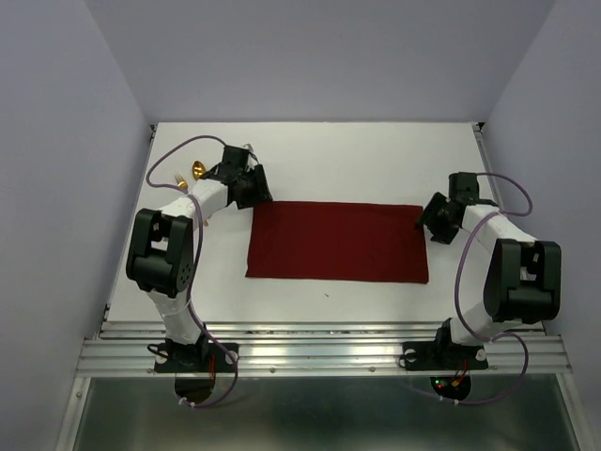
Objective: Fold the napkin into a case and place the utensils inside
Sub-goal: Pick up the rectangle-folded napkin from the center of the board.
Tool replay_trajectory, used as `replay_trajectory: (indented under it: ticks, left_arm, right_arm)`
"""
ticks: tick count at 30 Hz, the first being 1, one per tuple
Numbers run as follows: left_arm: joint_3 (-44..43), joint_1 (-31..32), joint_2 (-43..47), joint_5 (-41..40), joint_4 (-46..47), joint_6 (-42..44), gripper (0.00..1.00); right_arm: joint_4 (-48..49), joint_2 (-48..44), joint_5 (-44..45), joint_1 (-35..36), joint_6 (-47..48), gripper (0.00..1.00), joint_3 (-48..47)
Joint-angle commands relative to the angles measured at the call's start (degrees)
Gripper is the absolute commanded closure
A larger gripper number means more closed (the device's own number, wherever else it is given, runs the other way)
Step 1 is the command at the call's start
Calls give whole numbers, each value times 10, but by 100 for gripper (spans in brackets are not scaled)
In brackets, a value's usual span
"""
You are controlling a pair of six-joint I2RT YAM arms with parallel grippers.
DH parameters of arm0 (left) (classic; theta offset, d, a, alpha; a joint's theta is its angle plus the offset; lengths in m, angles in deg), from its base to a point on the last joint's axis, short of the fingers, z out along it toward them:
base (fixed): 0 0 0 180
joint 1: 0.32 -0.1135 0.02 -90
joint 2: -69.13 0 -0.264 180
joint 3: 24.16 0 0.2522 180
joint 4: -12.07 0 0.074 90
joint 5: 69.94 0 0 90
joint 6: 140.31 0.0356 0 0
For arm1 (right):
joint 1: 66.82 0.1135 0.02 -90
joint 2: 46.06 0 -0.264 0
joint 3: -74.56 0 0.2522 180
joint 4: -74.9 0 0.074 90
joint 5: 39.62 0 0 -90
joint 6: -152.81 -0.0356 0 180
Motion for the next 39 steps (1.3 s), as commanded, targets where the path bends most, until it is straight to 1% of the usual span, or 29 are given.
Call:
replay_trajectory:
  ticks: [1, 5, 9, 11, 12, 14, 18, 21, 23, 26, 30, 31, 32, 33, 34, 35, 36, 39]
  left_arm:
    - [-22, 1, 44, -26, -37, 19, 38]
    - [12, 0, 65, -53, -55, 19, 36]
    - [46, -3, 73, -82, -61, 0, 36]
    - [60, -7, 65, -82, -59, -8, 36]
    - [64, -9, 62, -71, -57, -13, 36]
    - [78, -10, 63, -59, -48, -20, 36]
    - [104, -12, 69, -56, -30, -25, 36]
    - [119, -12, 64, -44, -22, -23, 36]
    - [130, -12, 63, -38, -14, -23, 36]
    - [143, -12, 57, -23, -1, -27, 36]
    - [158, -12, 51, 0, 14, -33, 37]
    - [162, -12, 51, 4, 22, -35, 37]
    - [166, -12, 52, 6, 25, -37, 37]
    - [166, -12, 53, 9, 27, -37, 37]
    - [167, -12, 52, 11, 27, -36, 37]
    - [167, -12, 51, 11, 27, -36, 37]
    - [169, -12, 52, 12, 27, -37, 37]
    - [173, -9, 54, 14, 32, -37, 37]
  right_arm:
    - [-18, -10, 20, -2, 12, 37, 18]
    - [-11, -1, 2, -2, 26, 37, 33]
    - [-9, 5, 16, -2, 31, 40, 43]
    - [-8, 9, 18, -2, 33, 41, 41]
    - [-7, 10, 21, -2, 31, 43, 40]
    - [-11, 12, 41, 5, 24, 43, 39]
    - [-2, 13, 29, 5, 21, 43, 45]
    - [-2, 25, 26, 5, 26, 45, 43]
    - [0, 30, 24, 10, 25, 48, 42]
    - [8, 36, 18, 15, 14, 49, 45]
    - [11, 42, 28, 15, 4, 64, 47]
    - [12, 37, 32, 15, 2, 73, 48]
    - [13, 33, 41, 15, -6, 78, 48]
    - [13, 27, 41, 15, -8, 87, 49]
    - [13, 12, 58, 15, -10, 90, 49]
    - [13, 5, 60, 15, -12, 91, 50]
    - [13, -1, 60, 15, -14, 95, 49]
    - [7, -17, 50, 20, -15, 99, 41]
